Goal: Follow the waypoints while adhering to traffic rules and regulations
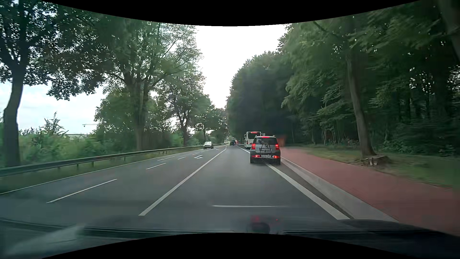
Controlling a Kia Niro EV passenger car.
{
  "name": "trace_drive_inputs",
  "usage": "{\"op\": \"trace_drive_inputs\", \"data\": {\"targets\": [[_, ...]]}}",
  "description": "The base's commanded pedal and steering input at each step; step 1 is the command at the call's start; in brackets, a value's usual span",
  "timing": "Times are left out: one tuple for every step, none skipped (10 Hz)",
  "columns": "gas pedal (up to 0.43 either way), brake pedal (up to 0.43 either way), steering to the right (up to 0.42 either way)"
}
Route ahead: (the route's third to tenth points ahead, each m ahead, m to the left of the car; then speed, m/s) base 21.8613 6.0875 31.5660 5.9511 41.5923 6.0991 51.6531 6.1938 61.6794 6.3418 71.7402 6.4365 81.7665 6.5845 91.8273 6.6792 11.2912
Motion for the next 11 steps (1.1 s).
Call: {"op": "trace_drive_inputs", "data": {"targets": [[0.130,0.000,-0.010],[0.138,0.000,-0.011],[0.138,0.000,-0.011],[0.138,0.000,-0.012],[0.150,0.000,-0.012],[0.150,0.000,-0.012],[0.150,0.000,-0.012],[0.150,0.000,-0.012],[0.150,0.000,-0.012],[0.150,0.000,-0.012],[0.150,0.000,-0.012]]}}
